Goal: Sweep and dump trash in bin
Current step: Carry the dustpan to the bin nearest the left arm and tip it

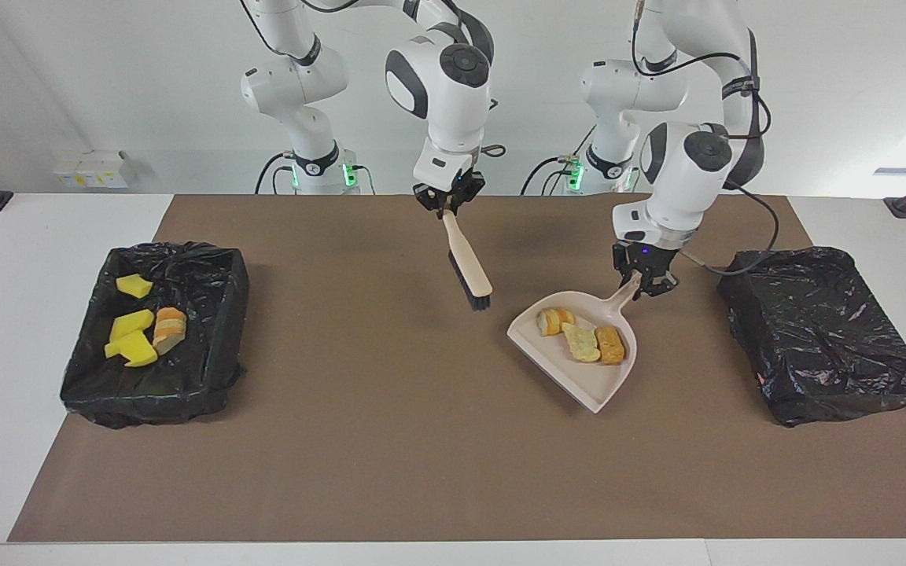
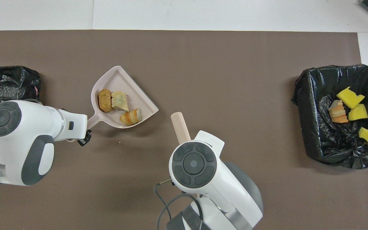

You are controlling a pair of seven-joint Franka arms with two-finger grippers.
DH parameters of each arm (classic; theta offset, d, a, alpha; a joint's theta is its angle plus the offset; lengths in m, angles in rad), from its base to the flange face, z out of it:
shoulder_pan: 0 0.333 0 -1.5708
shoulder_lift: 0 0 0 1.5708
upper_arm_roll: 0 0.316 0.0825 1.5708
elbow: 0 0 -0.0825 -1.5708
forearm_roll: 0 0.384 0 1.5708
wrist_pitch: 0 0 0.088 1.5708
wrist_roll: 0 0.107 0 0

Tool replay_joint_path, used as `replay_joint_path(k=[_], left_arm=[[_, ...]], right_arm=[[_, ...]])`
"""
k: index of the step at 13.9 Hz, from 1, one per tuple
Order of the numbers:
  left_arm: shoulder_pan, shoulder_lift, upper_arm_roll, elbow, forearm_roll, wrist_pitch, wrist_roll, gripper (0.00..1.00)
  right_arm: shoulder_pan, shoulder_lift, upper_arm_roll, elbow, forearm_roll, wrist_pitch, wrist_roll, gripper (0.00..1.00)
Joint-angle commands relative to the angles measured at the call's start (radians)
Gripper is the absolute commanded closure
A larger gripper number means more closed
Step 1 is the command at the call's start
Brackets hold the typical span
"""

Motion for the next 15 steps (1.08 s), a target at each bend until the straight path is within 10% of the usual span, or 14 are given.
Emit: replay_joint_path(k=[1, 13, 14, 15], left_arm=[[0.087, -0.027, -0.006, 0.092, -0.031, -0.161, 0.001, 1.0], [0.59, 0.051, -0.001, 0.411, -0.042, -0.421, 0.202, 1.0], [0.636, 0.068, 0.002, 0.456, -0.02, -0.453, 0.248, 1.0], [0.685, 0.077, 0.002, 0.482, 0.044, -0.472, 0.329, 1.0]], right_arm=[[0.057, -0.06, 0.003, -0.132, 0.074, 0.13, 0.141, 1.0], [0.269, 0.141, 0.001, -0.131, 0.067, 0.395, 0.496, 0.88], [0.266, 0.144, 0.001, -0.129, 0.065, 0.393, 0.489, 0.63], [0.262, 0.152, 0.001, -0.109, 0.055, 0.366, 0.464, 0.12]])
